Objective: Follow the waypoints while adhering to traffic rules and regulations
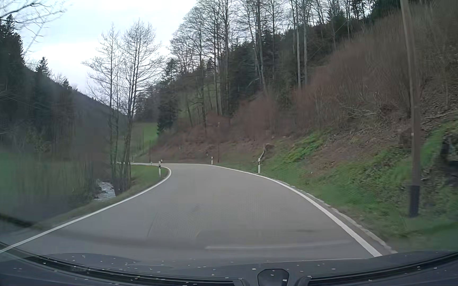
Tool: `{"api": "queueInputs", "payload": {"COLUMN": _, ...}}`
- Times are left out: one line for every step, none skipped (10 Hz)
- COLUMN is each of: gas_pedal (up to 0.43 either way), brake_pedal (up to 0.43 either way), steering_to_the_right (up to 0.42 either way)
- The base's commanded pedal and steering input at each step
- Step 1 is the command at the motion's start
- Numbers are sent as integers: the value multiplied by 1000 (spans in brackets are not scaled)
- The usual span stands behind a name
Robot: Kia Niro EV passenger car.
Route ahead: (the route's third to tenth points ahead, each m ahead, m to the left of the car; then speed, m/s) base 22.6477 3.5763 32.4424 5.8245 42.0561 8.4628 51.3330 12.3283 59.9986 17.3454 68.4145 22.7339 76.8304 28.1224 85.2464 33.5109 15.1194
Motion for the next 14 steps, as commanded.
{"api": "queueInputs", "payload": {"gas_pedal": 0, "brake_pedal": 0, "steering_to_the_right": -13}}
{"api": "queueInputs", "payload": {"gas_pedal": 0, "brake_pedal": 0, "steering_to_the_right": -20}}
{"api": "queueInputs", "payload": {"gas_pedal": 0, "brake_pedal": 0, "steering_to_the_right": -25}}
{"api": "queueInputs", "payload": {"gas_pedal": 0, "brake_pedal": 0, "steering_to_the_right": -28}}
{"api": "queueInputs", "payload": {"gas_pedal": 0, "brake_pedal": 0, "steering_to_the_right": -29}}
{"api": "queueInputs", "payload": {"gas_pedal": 0, "brake_pedal": 0, "steering_to_the_right": -31}}
{"api": "queueInputs", "payload": {"gas_pedal": 0, "brake_pedal": 0, "steering_to_the_right": -33}}
{"api": "queueInputs", "payload": {"gas_pedal": 0, "brake_pedal": 0, "steering_to_the_right": -37}}
{"api": "queueInputs", "payload": {"gas_pedal": 0, "brake_pedal": 0, "steering_to_the_right": -39}}
{"api": "queueInputs", "payload": {"gas_pedal": 0, "brake_pedal": 0, "steering_to_the_right": -41}}
{"api": "queueInputs", "payload": {"gas_pedal": 0, "brake_pedal": 0, "steering_to_the_right": -44}}
{"api": "queueInputs", "payload": {"gas_pedal": 0, "brake_pedal": 0, "steering_to_the_right": -49}}
{"api": "queueInputs", "payload": {"gas_pedal": 0, "brake_pedal": 0, "steering_to_the_right": -52}}
{"api": "queueInputs", "payload": {"gas_pedal": 0, "brake_pedal": 0, "steering_to_the_right": -54}}
